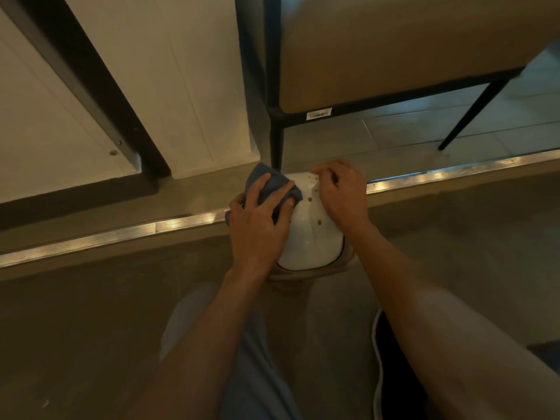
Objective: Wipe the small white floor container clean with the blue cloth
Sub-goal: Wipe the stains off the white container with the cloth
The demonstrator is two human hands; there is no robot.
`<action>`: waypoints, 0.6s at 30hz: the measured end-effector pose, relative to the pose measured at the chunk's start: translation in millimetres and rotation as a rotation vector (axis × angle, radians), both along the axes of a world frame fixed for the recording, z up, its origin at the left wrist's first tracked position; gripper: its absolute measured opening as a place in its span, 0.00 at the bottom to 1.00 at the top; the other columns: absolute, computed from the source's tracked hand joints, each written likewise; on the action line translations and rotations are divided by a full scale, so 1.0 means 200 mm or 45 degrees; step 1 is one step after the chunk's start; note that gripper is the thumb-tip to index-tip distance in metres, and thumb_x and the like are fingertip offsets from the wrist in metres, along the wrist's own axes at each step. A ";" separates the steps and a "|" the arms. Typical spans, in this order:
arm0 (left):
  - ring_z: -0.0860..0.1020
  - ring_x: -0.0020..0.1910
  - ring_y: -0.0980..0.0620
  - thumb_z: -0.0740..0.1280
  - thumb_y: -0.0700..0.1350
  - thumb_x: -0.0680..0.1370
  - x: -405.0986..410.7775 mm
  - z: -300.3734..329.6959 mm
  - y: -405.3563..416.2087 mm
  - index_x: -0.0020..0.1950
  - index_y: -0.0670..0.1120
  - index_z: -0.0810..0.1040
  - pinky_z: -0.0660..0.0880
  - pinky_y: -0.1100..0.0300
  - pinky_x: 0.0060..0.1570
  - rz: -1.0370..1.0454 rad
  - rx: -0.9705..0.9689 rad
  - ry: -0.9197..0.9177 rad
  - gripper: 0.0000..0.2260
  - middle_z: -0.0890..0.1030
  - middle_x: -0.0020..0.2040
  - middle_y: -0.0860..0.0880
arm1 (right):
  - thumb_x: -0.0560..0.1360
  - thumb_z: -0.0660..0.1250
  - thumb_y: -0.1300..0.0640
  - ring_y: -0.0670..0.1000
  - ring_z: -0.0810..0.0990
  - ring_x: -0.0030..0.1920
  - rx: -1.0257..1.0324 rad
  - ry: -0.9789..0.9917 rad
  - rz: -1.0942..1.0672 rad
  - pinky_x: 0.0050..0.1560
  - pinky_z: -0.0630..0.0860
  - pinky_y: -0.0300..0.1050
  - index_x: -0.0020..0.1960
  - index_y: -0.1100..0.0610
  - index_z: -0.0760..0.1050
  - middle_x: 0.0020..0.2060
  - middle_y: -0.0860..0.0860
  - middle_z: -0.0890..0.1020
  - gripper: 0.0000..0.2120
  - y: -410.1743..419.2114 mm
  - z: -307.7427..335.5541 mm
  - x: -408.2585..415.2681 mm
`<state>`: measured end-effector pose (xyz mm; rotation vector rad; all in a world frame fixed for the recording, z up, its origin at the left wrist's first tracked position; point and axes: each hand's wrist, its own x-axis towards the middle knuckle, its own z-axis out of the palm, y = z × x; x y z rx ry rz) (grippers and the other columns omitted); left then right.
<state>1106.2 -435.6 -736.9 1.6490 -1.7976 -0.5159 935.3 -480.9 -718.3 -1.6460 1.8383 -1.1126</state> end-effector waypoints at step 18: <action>0.70 0.60 0.43 0.54 0.58 0.84 -0.06 0.18 -0.27 0.65 0.58 0.80 0.68 0.49 0.58 0.005 0.063 -0.469 0.18 0.79 0.64 0.53 | 0.84 0.54 0.58 0.40 0.77 0.48 0.163 -0.347 0.239 0.47 0.72 0.32 0.57 0.51 0.76 0.51 0.48 0.78 0.12 -0.02 -0.03 -0.09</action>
